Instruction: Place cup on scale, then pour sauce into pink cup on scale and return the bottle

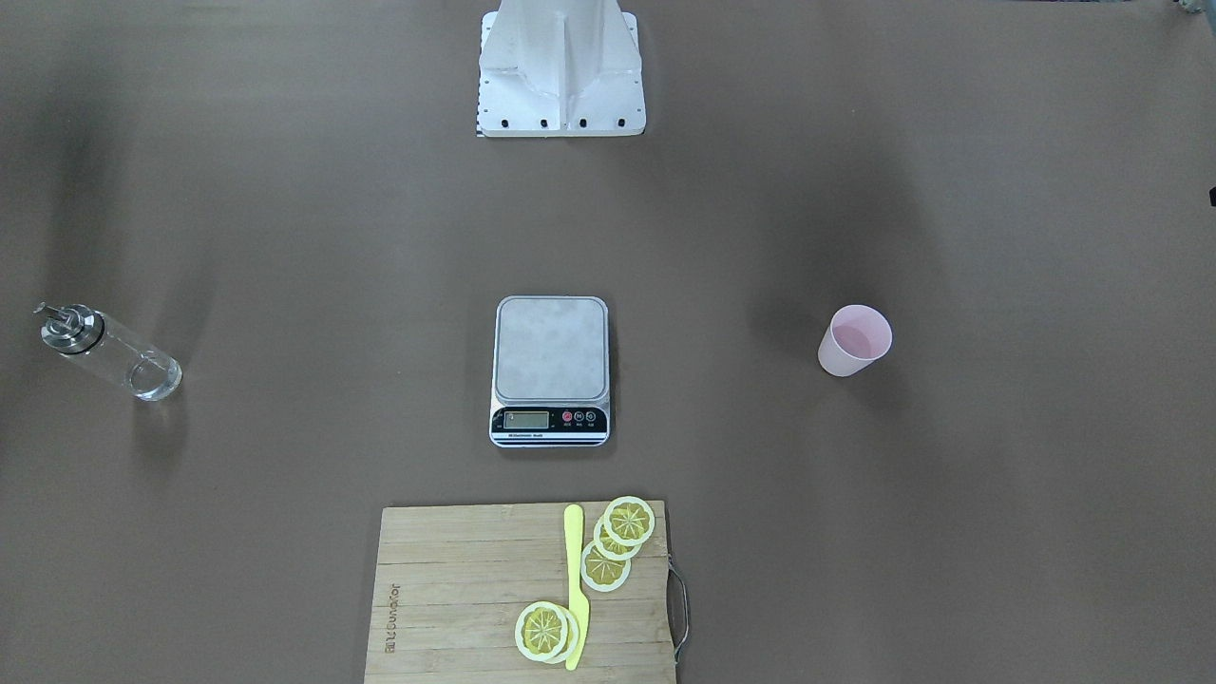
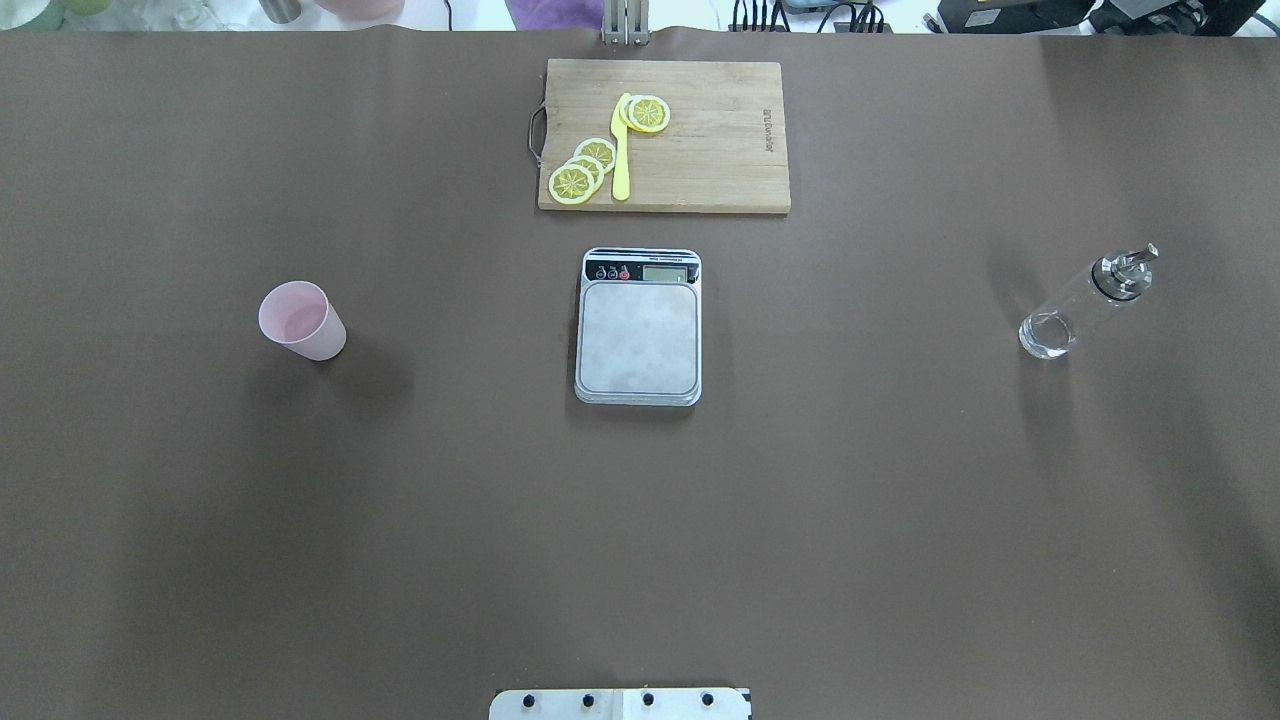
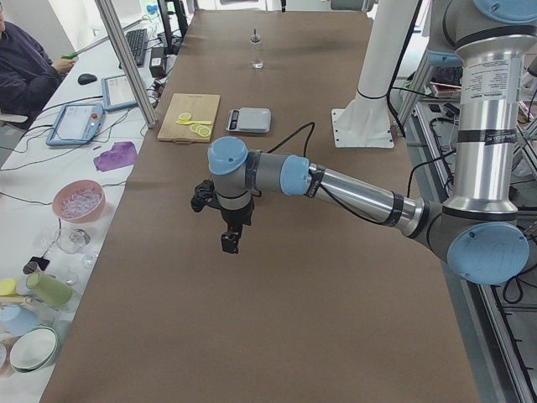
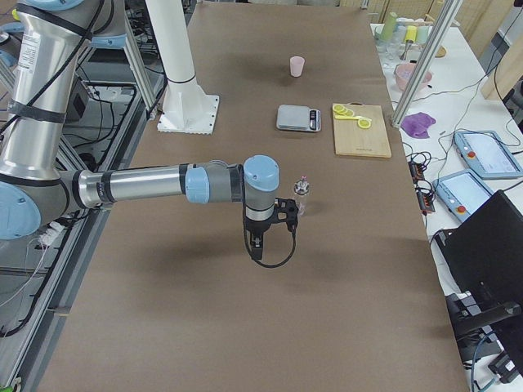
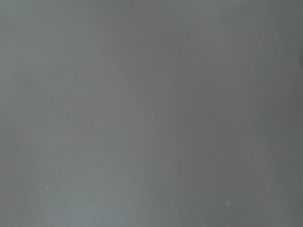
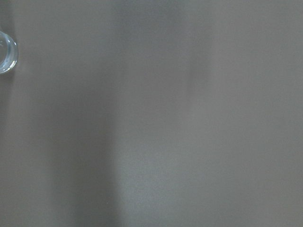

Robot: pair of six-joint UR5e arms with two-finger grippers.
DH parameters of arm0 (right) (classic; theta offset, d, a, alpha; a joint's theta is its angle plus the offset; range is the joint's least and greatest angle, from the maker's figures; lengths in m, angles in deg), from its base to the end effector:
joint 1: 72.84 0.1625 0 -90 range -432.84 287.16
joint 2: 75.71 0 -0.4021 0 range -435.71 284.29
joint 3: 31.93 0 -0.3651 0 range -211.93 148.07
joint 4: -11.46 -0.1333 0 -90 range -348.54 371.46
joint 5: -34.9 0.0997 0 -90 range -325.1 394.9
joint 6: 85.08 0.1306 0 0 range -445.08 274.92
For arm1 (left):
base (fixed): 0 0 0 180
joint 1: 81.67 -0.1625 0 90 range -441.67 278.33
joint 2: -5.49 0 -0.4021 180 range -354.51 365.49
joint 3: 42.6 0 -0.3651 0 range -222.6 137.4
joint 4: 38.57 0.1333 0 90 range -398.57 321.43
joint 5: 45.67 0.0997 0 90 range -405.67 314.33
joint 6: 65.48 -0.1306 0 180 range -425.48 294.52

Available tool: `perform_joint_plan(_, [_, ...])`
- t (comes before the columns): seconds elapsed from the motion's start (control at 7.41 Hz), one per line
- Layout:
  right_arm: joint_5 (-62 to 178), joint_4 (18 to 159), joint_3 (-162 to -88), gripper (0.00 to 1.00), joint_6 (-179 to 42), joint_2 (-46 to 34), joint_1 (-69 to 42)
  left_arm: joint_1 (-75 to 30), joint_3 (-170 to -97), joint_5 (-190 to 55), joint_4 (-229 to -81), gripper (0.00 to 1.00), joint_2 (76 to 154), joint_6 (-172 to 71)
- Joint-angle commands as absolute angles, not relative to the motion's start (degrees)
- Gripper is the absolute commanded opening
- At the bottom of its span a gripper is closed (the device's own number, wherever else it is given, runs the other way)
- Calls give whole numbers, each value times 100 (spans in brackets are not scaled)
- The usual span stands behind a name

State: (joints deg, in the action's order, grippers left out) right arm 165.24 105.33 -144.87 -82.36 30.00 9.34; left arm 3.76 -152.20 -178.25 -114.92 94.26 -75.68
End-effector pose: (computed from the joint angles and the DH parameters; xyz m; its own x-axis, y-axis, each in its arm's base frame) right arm -0.0005 -0.3620 0.5972 0.7556 -0.0942 0.6483 0.1001 0.9946 0.0279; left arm -0.0093 -0.4473 0.5371 0.7040 0.2883 -0.6491 -0.2073 0.9575 0.2004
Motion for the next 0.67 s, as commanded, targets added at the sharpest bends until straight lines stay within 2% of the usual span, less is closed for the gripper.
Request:
perform_joint_plan(0.0, [16524,10533,-14487,100,-8236,3002,934,376,-15238,-17821,-11495,98,9426,-7568])
perform_joint_plan(0.54, [16489,10515,-14732,100,-8245,2871,934,376,-15290,-17812,-11504,98,9592,-7559])
